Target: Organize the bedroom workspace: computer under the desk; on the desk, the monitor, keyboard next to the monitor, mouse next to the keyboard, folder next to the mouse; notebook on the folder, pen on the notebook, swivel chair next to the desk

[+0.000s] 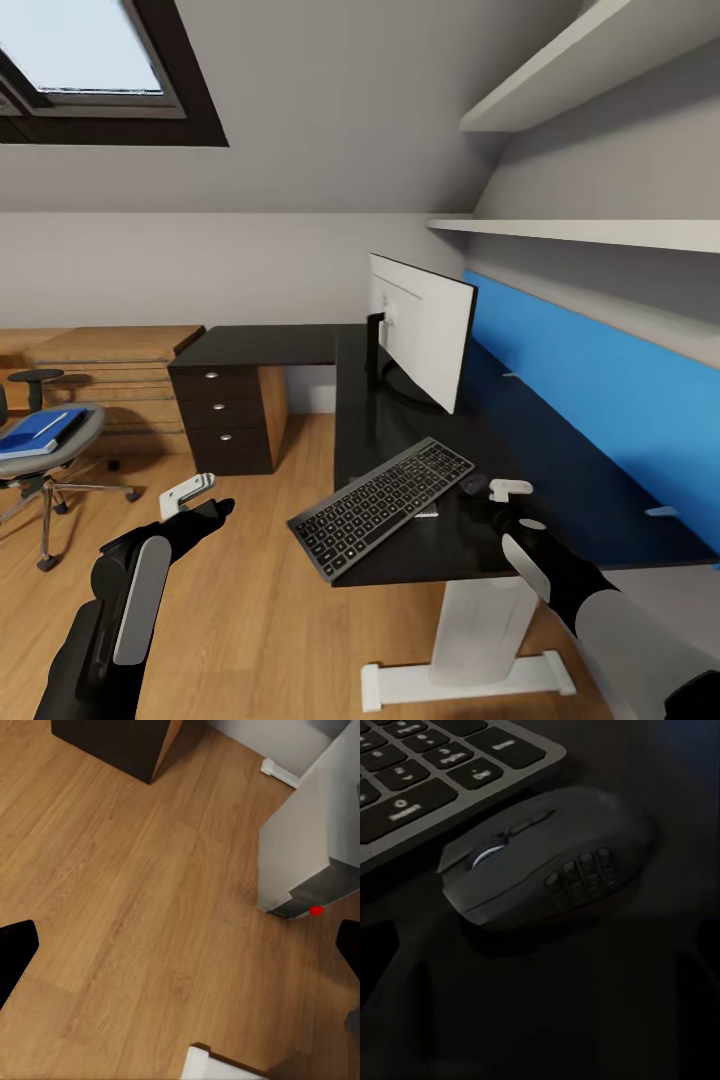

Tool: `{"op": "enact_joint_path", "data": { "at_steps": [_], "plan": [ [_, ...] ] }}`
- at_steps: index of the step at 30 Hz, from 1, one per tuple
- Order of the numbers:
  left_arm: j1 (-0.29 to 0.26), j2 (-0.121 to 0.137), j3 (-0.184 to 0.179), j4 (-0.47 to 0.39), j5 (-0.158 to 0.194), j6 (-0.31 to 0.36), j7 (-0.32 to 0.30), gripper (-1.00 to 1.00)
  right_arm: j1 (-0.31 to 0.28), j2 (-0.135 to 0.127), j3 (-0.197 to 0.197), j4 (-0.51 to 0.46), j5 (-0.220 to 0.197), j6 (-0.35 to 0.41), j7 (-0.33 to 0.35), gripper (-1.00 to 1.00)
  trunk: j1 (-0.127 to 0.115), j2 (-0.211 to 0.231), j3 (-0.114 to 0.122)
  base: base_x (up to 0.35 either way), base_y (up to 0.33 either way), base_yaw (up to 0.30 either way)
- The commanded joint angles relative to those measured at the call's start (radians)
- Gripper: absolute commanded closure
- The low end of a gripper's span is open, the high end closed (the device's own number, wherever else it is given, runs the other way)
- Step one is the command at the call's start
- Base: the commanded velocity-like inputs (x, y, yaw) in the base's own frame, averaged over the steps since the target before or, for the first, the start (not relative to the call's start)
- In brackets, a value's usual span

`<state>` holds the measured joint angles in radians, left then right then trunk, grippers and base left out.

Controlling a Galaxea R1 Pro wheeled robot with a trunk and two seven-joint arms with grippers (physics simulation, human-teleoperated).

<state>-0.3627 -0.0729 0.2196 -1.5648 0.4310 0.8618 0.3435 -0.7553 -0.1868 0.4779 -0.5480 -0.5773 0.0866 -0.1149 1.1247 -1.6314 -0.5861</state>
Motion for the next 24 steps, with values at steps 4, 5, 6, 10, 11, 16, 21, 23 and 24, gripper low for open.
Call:
{"op": "enact_joint_path", "data": {
  "at_steps": [4, 5, 6, 10, 11, 16, 21, 23, 24],
  "plan": [
    [-0.001, -0.001, 0.001, -0.001, 0.011, 0.004, 0.008, -1.0, -0.001, -0.001, 0.008, -0.003, -0.007, 0.004, -0.009, -1.0, 0.0, -0.001, -0.001, 0.0, 0.08, 0.0],
    [-0.001, -0.001, 0.001, 0.0, 0.011, 0.004, 0.008, -1.0, -0.001, -0.001, 0.008, -0.003, -0.007, 0.004, -0.009, -1.0, 0.0, -0.001, -0.001, 0.0, 0.044, 0.0],
    [-0.001, -0.001, 0.001, -0.001, 0.011, 0.004, 0.009, -1.0, -0.001, -0.001, 0.008, -0.003, -0.007, 0.004, -0.009, -1.0, 0.0, -0.001, -0.001, 0.0, 0.036, 0.0],
    [-0.001, -0.001, 0.001, 0.0, 0.011, 0.005, 0.009, -1.0, -0.001, -0.001, 0.009, -0.003, -0.007, 0.003, -0.009, -1.0, 0.0, -0.001, -0.001, 0.0, 0.016, 0.0],
    [-0.001, -0.001, 0.001, 0.0, 0.011, 0.005, 0.009, -1.0, -0.001, 0.0, 0.01, -0.003, -0.007, 0.003, -0.009, -1.0, 0.0, -0.001, -0.001, 0.0, 0.007, 0.0],
    [-0.001, -0.001, 0.001, 0.0, 0.011, 0.004, 0.009, -1.0, -0.001, -0.002, 0.009, -0.003, -0.007, 0.003, -0.009, -1.0, 0.0, -0.001, -0.001, 0.0, 0.002, 0.0],
    [-0.001, -0.001, 0.001, 0.0, 0.011, 0.004, 0.009, -1.0, -0.001, -0.002, 0.008, -0.003, -0.007, 0.003, -0.009, -1.0, 0.0, -0.001, -0.001, 0.0, 0.0, 0.0],
    [-0.001, -0.001, 0.001, 0.0, 0.011, 0.004, 0.009, -1.0, -0.001, -0.002, 0.008, -0.003, -0.007, 0.003, -0.009, -1.0, 0.0, -0.001, -0.001, 0.0, 0.0, 0.0],
    [-0.001, -0.001, 0.001, 0.0, 0.011, 0.004, 0.009, -1.0, -0.001, -0.002, 0.009, -0.003, -0.007, 0.003, -0.009, -1.0, 0.0, -0.001, -0.001, 0.0, 0.0, 0.0]
  ]
}}
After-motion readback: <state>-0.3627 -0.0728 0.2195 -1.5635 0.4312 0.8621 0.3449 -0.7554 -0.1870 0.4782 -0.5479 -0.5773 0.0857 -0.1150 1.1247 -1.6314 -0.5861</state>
